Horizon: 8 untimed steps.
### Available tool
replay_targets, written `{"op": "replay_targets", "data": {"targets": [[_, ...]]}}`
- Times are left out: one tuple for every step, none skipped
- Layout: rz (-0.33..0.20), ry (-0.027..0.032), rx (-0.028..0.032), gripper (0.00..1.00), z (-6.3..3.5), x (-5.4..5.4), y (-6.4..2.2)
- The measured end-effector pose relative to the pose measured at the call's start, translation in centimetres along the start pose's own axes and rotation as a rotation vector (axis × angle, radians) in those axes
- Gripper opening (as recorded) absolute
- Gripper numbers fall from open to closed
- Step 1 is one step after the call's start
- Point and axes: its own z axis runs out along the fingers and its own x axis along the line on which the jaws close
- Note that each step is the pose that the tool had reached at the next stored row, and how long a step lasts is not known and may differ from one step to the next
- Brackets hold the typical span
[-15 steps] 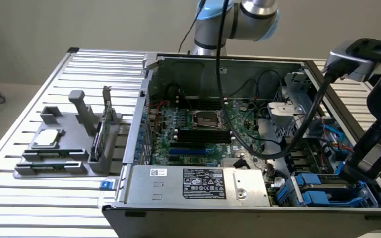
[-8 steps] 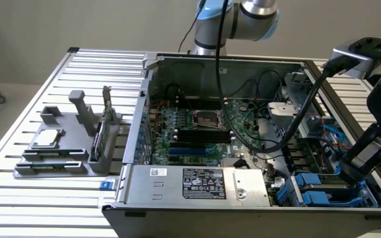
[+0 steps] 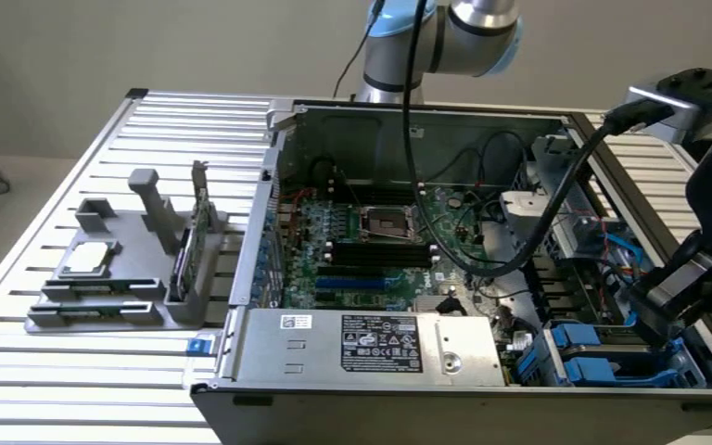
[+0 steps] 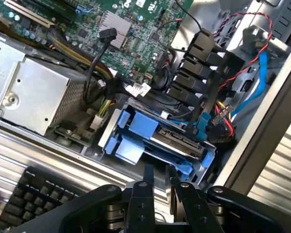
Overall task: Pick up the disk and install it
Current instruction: 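Insert the first disk wire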
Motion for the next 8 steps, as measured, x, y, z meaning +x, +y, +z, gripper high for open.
{"op": "replay_targets", "data": {"targets": [[0.016,0.0013,0.0013,0.25,0.0,0.0,0.0],[0.031,0.0025,0.0027,0.25,0.0,0.0,0.0],[0.046,0.0037,0.0039,0.25,0.0,0.0,0.0],[0.062,0.0049,0.0054,0.25,0.0,0.0,0.0],[0.077,0.0061,0.0067,0.25,0.0,0.0,0.0],[0.093,0.0074,0.0082,0.25,0.0,0.0,0.0],[0.109,0.0087,0.0097,0.25,0.0,0.0,0.0],[0.125,0.01,0.0111,0.25,0.0,0.0,0.0]]}}
